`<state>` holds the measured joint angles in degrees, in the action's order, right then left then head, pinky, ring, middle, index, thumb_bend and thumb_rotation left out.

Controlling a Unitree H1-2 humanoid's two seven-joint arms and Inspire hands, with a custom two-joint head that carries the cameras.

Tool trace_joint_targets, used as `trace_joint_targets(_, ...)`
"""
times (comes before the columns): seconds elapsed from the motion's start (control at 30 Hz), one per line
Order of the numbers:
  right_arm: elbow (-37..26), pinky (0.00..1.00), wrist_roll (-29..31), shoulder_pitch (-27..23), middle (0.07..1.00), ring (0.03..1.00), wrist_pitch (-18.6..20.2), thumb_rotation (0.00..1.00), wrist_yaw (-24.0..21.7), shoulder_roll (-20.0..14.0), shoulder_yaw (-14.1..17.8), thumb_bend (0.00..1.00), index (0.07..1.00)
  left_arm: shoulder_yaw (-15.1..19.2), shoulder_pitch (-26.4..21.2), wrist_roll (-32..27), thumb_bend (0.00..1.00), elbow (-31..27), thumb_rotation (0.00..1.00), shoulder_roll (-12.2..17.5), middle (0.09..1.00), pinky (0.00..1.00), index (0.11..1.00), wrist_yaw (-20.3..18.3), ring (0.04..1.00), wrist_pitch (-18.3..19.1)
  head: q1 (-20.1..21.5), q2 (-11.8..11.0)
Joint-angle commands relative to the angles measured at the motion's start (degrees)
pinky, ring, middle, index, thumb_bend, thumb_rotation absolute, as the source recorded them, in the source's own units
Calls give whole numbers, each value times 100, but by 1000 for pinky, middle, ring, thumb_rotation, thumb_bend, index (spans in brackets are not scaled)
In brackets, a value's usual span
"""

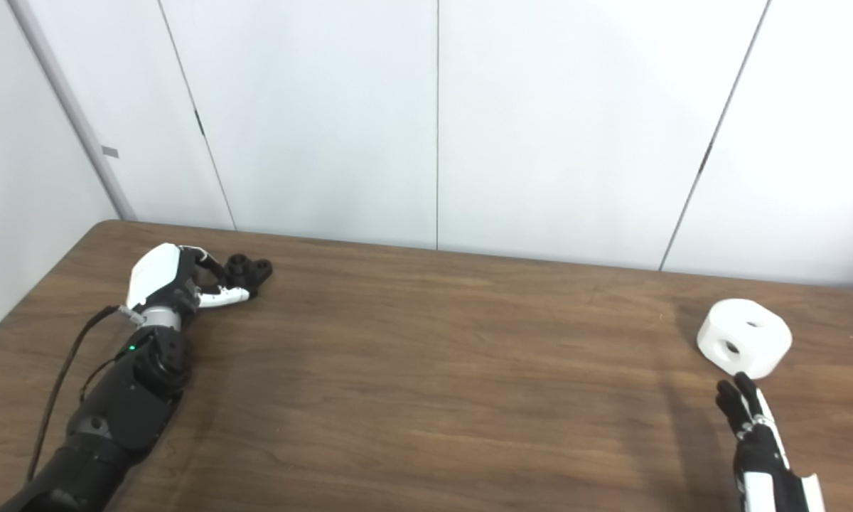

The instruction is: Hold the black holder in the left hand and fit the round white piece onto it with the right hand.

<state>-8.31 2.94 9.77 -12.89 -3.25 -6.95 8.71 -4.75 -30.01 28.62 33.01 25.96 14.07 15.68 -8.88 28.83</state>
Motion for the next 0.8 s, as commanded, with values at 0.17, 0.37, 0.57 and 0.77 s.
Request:
trace_joint_targets(0.17,259,1000,52,266,918,928,-14,1000,66,274,-154,543,945,-96,189,-44,523,-603,50,53,744,810,484,-364,855,-172,27,14)
trace_joint_targets(0.37,244,1000,-14,262,910,925,-10,999,115,294,-156,551,933,-187,483,-69,523,-1188,49,-42,737,786,484,-605,840,-231,85,41)
trace_joint_targets(0.57,249,1000,47,263,916,930,-23,1000,100,275,-184,529,941,-311,802,-65,522,-1816,47,-169,754,786,484,-887,852,-311,170,64)
trace_joint_targets(0.77,227,995,-52,263,910,917,-35,1000,167,308,-211,503,938,-450,1100,-159,520,-2471,46,-348,769,799,484,-1311,863,-305,315,101)
